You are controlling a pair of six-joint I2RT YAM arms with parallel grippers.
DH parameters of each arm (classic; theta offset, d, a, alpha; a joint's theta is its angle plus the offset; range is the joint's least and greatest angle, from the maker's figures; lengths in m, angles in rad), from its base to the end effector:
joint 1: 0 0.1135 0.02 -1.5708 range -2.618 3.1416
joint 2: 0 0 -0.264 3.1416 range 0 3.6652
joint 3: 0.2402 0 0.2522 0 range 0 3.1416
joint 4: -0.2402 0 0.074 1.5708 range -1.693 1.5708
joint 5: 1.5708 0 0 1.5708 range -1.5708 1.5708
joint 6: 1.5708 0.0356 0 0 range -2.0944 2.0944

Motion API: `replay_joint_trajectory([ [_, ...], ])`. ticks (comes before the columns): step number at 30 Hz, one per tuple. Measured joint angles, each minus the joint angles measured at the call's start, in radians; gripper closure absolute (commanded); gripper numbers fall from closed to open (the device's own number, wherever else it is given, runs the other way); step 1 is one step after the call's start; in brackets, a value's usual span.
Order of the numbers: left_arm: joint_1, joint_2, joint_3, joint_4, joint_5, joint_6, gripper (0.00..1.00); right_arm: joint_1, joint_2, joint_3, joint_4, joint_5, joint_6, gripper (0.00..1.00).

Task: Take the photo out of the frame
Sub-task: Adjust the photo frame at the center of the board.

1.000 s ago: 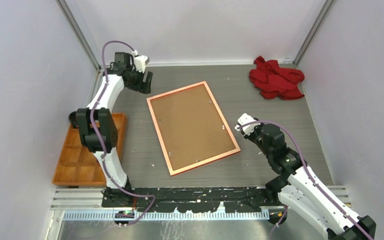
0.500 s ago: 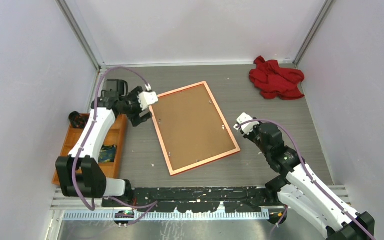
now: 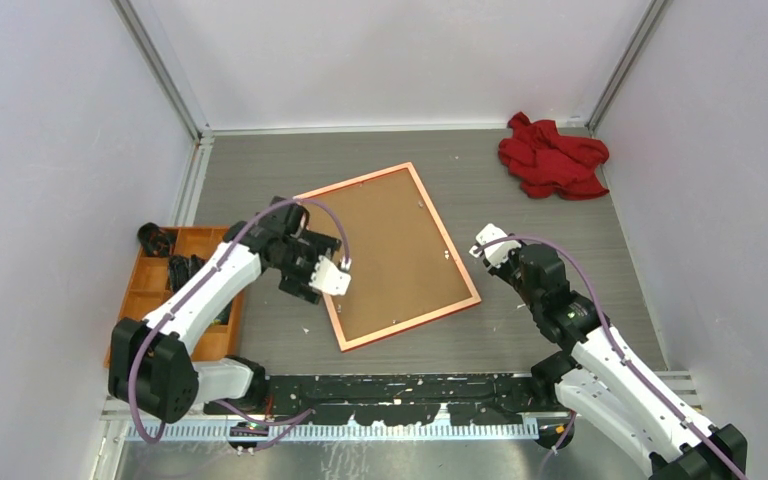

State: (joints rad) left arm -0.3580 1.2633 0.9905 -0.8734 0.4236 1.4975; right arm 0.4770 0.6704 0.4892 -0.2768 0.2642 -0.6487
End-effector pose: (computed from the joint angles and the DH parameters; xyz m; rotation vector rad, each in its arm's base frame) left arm 0.2159 -0.0964 0.2599 2.1173 1.4384 -0.1657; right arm 0.1483 0.0662 0.2445 -0.9391 1.8020 -0.3761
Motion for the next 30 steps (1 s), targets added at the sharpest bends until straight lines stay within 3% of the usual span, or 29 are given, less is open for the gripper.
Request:
replay_joint_trajectory([
  [4,-0.069,-0.011,-0.084,-0.004,-0.066,0.098,0.13,-0.005,0.003,0.0,-0.001,-0.001,0.0,0.99],
  [9,-0.08,-0.011,-0.124,0.01,-0.102,0.19,0.13,-0.008,0.004,0.0,-0.001,-0.001,0.0,0.99],
  [20,-0.127,0.044,-0.246,0.177,-0.166,0.323,0.19,-0.008,0.003,0.0,-0.001,-0.004,0.0,0.99],
  [30,-0.146,0.103,-0.303,0.29,-0.192,0.366,0.45,-0.008,-0.01,0.0,-0.001,-0.005,0.0,0.99],
])
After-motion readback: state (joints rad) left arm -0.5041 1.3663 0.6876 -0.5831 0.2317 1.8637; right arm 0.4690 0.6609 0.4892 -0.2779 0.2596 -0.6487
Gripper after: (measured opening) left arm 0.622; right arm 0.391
